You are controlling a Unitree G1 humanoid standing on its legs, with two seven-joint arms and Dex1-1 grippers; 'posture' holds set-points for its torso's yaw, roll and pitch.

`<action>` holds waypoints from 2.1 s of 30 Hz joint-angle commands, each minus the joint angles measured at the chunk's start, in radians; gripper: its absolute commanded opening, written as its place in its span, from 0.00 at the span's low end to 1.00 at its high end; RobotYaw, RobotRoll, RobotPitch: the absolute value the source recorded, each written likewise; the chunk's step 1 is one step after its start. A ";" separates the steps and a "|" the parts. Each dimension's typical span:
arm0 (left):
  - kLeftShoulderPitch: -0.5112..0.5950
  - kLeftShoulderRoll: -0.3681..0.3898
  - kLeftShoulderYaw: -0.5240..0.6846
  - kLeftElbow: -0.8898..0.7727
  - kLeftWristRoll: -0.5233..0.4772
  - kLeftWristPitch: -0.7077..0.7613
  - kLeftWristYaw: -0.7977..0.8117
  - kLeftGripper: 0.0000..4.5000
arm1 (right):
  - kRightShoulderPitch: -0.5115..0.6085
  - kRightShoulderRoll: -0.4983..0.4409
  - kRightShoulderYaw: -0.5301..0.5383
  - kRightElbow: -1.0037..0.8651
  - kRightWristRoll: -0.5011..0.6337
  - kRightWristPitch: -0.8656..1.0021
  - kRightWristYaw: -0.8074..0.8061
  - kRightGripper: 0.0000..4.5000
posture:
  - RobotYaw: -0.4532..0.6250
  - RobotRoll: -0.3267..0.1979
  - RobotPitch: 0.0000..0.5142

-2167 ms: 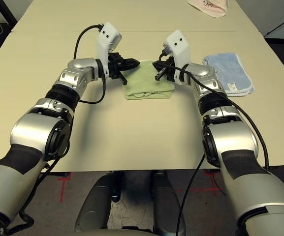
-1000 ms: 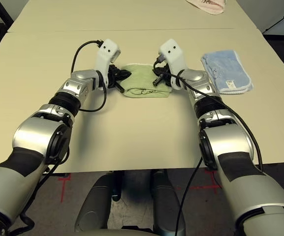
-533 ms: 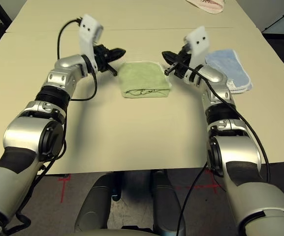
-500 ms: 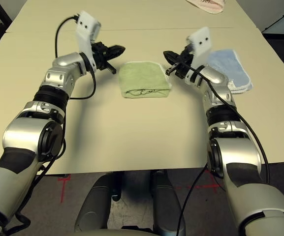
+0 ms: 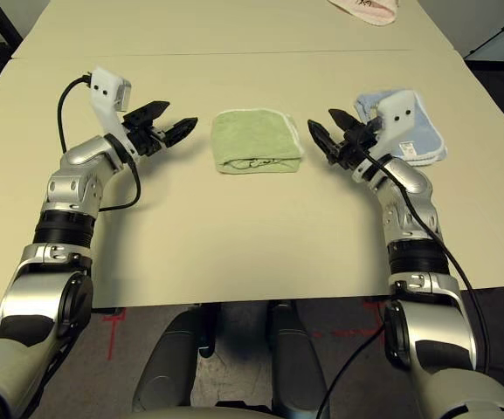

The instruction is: Fold the towel and set it aside.

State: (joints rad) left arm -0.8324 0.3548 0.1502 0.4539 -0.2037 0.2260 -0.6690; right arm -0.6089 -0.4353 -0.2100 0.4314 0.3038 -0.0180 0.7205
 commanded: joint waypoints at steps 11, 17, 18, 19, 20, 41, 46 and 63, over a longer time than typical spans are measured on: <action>0.033 0.029 -0.017 -0.059 -0.037 0.030 -0.021 1.00 | 0.122 -0.079 0.026 -0.109 0.026 -0.008 0.150 1.00 | 0.49 0.62 0.42; 0.046 0.048 -0.029 -0.073 -0.044 0.047 -0.051 1.00 | 0.154 -0.107 0.015 -0.097 0.043 -0.021 0.217 1.00 | 0.49 0.62 0.42; 0.048 0.052 -0.033 -0.074 -0.046 0.062 -0.057 1.00 | 0.155 -0.109 0.012 -0.095 0.042 -0.022 0.214 1.00 | 0.49 0.62 0.43; 0.051 0.056 -0.041 -0.077 -0.047 0.087 -0.064 1.00 | 0.154 -0.109 0.011 -0.094 0.039 -0.022 0.207 1.00 | 0.49 0.62 0.43; 0.054 0.062 -0.052 -0.079 -0.044 0.113 -0.072 1.00 | 0.153 -0.108 0.011 -0.093 0.037 -0.021 0.199 1.00 | 0.49 0.62 0.43; -0.112 0.014 0.000 0.010 -0.297 0.796 -0.117 1.00 | 0.073 -0.066 0.028 -0.096 0.042 0.003 0.127 1.00 | 0.47 0.62 0.40; -0.136 0.010 0.000 0.040 -0.348 0.909 -0.143 1.00 | 0.075 -0.067 0.029 -0.103 0.040 0.004 0.119 1.00 | 0.47 0.62 0.41; -0.201 -0.069 -0.066 0.277 -0.263 0.794 -0.122 1.00 | 0.082 -0.067 0.035 -0.118 0.037 0.007 0.110 1.00 | 0.47 0.62 0.41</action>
State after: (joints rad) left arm -1.0360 0.3034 0.1059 0.6883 -0.4870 1.0216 -0.7947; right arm -0.5384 -0.4961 -0.1742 0.3321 0.3406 -0.0121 0.8307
